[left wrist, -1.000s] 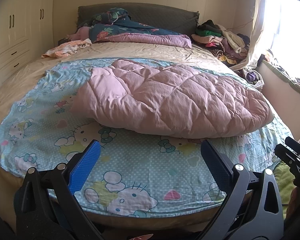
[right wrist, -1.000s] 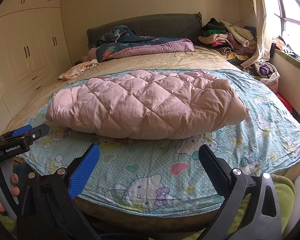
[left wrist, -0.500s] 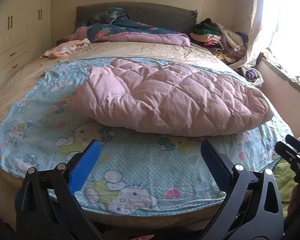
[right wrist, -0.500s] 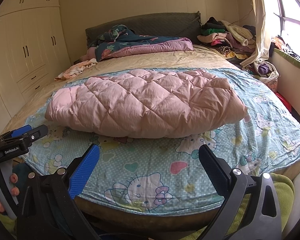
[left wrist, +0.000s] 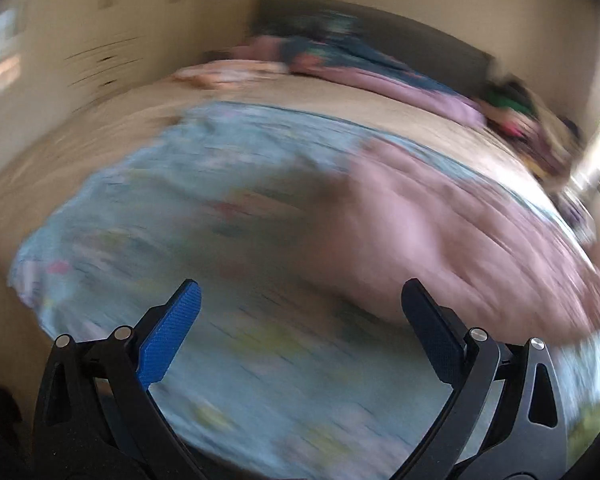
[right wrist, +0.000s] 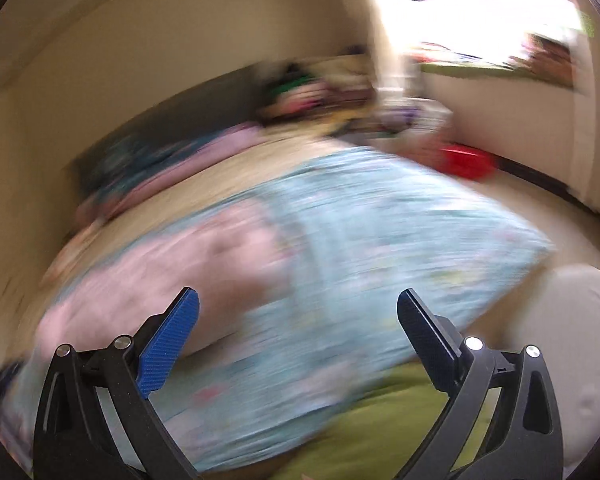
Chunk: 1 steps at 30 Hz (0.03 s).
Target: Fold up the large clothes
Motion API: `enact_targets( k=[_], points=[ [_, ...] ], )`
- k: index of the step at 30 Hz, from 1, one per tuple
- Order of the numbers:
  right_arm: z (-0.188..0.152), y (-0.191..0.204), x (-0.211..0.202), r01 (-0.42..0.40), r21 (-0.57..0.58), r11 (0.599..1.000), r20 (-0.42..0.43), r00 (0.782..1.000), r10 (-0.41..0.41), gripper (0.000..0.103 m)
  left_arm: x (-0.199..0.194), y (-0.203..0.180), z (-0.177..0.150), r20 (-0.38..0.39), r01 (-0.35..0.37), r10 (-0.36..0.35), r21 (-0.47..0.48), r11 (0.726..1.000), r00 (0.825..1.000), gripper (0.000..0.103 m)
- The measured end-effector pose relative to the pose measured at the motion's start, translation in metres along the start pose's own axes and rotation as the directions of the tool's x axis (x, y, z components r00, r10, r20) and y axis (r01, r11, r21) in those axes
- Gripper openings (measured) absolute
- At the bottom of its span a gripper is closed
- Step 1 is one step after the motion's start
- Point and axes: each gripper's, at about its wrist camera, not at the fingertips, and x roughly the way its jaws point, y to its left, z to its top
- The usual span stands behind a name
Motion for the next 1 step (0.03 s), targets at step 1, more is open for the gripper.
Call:
enact_targets(
  k=[1],
  points=[
    [0.0000,0.0000,0.0000,0.000,0.000,1.000,0.000,1.000,0.000,0.099,0.0180,0.0324,0.0182,0.006,-0.079,0.079,-0.049,0.996,0.997,0.094]
  ],
)
